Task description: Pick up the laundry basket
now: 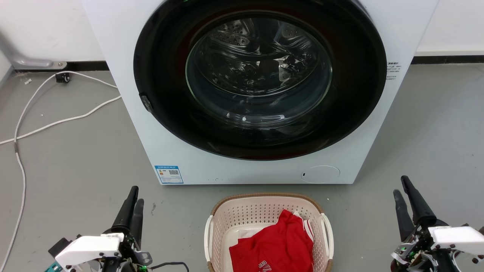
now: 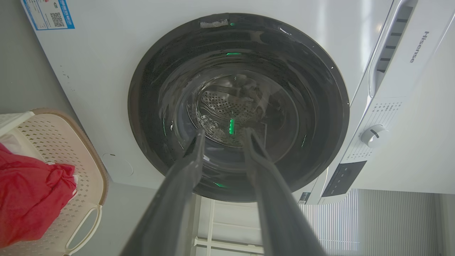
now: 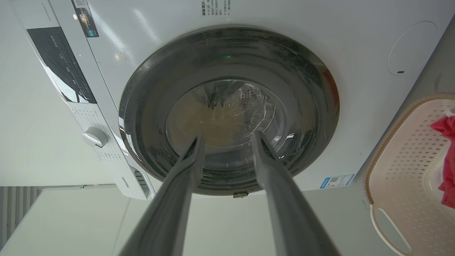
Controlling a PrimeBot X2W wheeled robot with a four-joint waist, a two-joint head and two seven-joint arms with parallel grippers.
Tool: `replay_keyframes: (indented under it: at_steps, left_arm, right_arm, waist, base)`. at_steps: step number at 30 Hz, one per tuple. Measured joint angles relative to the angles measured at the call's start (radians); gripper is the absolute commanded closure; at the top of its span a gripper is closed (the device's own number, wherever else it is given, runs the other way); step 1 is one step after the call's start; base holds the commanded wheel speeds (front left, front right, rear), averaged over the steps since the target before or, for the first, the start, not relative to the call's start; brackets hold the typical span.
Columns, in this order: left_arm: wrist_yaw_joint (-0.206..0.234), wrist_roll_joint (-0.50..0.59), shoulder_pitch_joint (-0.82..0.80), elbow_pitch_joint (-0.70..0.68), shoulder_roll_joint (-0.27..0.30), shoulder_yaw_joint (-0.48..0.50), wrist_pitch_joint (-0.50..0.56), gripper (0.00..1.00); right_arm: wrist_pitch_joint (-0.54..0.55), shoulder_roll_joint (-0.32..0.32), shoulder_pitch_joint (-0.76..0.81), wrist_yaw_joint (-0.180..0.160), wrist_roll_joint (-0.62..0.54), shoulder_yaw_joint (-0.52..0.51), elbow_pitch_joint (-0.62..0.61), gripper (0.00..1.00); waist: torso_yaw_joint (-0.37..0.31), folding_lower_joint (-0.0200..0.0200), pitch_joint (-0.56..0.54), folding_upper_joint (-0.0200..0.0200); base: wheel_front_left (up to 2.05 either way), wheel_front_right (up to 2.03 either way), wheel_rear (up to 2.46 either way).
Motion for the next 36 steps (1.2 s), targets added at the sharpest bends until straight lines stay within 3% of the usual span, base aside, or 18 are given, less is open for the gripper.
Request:
replay_keyframes:
  at_steps: [11,36]
  left_arm:
    - [0.0,0.05,0.006,-0.023,0.0,-0.058,-0.053,0.0]
    - [0.05,0.644,0.008,-0.086,0.0,-0.152,-0.155,0.0]
  right_arm:
    - [-0.053,-0.003,0.009,0.0,-0.066,0.044,-0.017,0.0]
    - [-0.145,-0.003,0.036,0.0,-0.702,0.062,-0.091,0.0]
  waist:
    - [0.001,0.0,0.002,0.0]
    - [0.003,0.0,0.003,0.0]
  base:
    - [0.0,0.0,0.0]
    - [0.0,0.0,0.0]
